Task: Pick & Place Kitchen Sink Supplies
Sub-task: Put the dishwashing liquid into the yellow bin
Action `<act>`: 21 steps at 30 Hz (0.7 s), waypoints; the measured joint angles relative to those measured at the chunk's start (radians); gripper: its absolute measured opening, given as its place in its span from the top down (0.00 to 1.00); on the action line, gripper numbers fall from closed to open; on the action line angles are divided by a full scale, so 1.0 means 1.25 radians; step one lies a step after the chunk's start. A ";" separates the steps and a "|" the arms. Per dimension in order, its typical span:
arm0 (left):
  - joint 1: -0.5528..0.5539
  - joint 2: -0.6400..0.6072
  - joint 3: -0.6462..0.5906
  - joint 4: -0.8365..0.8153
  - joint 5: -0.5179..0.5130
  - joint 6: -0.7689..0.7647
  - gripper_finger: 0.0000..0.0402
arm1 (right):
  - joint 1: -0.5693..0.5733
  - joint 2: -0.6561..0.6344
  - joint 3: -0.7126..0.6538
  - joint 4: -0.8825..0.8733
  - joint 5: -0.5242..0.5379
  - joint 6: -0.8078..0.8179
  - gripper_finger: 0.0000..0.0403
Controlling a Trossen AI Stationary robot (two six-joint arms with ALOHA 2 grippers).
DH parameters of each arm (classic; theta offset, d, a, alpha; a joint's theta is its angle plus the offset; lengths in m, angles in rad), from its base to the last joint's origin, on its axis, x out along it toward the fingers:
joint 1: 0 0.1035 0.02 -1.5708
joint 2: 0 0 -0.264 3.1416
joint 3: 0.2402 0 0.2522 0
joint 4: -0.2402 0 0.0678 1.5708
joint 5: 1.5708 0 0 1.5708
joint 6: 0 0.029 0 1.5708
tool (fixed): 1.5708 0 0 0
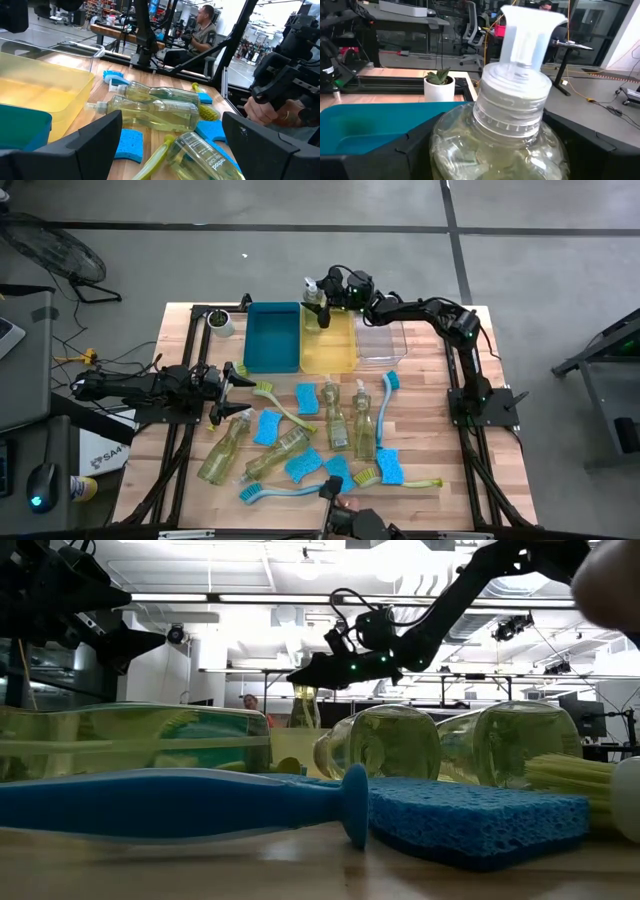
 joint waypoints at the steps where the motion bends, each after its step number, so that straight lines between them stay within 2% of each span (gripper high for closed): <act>1: 0.000 0.000 0.000 0.000 0.000 0.000 0.15 | 0.001 0.000 0.000 0.000 0.000 0.003 0.22; 21: 0.000 0.000 0.000 0.000 0.000 0.000 0.15 | 0.030 0.000 -0.001 -0.022 0.127 0.106 0.22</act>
